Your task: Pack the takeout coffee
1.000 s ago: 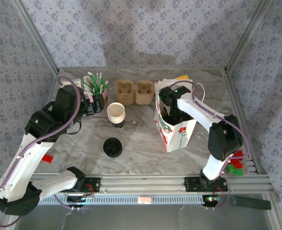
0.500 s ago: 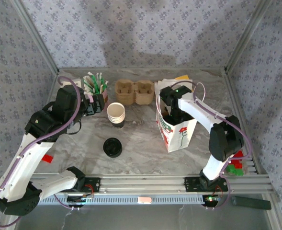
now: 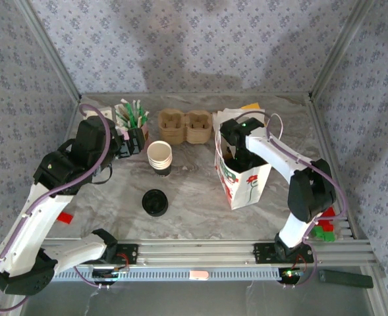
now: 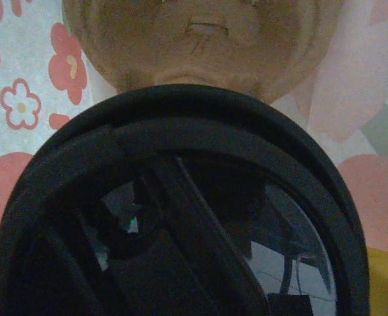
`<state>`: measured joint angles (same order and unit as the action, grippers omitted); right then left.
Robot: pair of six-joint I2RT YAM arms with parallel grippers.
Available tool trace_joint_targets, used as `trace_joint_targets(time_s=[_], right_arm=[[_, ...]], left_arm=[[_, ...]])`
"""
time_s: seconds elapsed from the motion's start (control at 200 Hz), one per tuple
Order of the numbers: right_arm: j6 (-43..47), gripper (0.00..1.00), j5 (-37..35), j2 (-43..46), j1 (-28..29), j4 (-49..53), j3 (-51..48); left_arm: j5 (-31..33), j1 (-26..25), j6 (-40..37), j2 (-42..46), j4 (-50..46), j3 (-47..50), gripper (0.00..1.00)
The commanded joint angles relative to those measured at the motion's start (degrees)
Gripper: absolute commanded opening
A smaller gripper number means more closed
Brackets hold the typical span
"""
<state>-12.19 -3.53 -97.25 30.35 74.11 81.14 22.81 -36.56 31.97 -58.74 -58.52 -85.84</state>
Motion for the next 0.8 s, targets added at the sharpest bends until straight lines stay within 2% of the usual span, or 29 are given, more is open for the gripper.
trace_joint_targets(time_s=[0.0,0.8], right_arm=[[0.2,1.0,-1.3,2.1,-0.3,3.0,1.6],[0.0,1.0,-2.7,3.4,0.0,4.9,4.5]], left_arm=[[1.2,-0.6,-0.4,-0.4,-0.2,-1.8,1.0],[1.7,-0.9,-0.4,0.4,-0.1,-1.3,1.0]])
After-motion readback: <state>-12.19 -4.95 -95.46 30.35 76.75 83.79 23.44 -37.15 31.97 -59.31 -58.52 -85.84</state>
